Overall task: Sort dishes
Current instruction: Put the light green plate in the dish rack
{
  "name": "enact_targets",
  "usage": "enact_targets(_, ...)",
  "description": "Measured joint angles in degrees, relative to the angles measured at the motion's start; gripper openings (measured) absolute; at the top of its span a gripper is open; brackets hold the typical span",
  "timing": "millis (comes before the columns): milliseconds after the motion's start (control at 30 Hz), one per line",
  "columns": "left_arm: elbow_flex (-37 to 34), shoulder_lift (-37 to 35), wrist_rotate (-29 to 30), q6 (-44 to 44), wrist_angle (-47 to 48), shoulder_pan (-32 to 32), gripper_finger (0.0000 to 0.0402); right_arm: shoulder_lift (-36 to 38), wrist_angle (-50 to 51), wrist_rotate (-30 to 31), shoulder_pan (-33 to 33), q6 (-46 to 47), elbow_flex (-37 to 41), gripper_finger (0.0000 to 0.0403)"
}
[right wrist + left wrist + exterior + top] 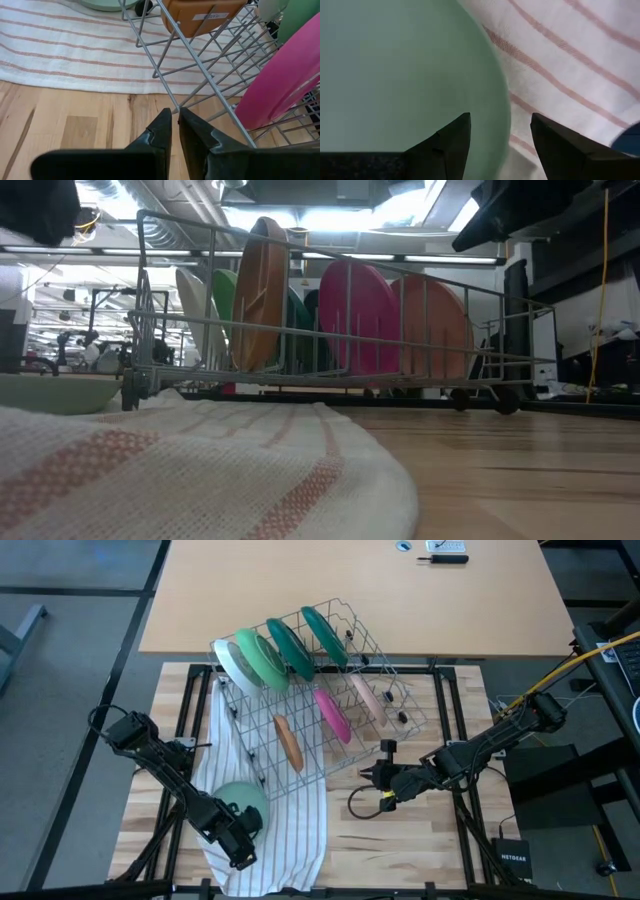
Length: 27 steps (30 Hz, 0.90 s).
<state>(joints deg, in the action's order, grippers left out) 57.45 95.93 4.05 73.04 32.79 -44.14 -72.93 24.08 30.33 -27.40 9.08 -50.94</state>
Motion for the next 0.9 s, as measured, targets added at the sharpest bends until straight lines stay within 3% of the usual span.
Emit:
enact_targets(500,0.0,3.6,-0.9,4.2,1.1,0.0,0.0196,0.0,0.0,0.0,0.0,0.0,0.0,0.0039)
enact_targets(733,0.0,3.6,-4.6,5.7,1.0,0.0,0.0196,0.0,0.0,0.0,0.0,0.0,0.0,0.0039)
enact_targets(900,0.0,2.9,-5.5,6.6,1.6,0.0,0.0172,0.0,0.0,0.0,0.0,0.0,0.0,0.0039)
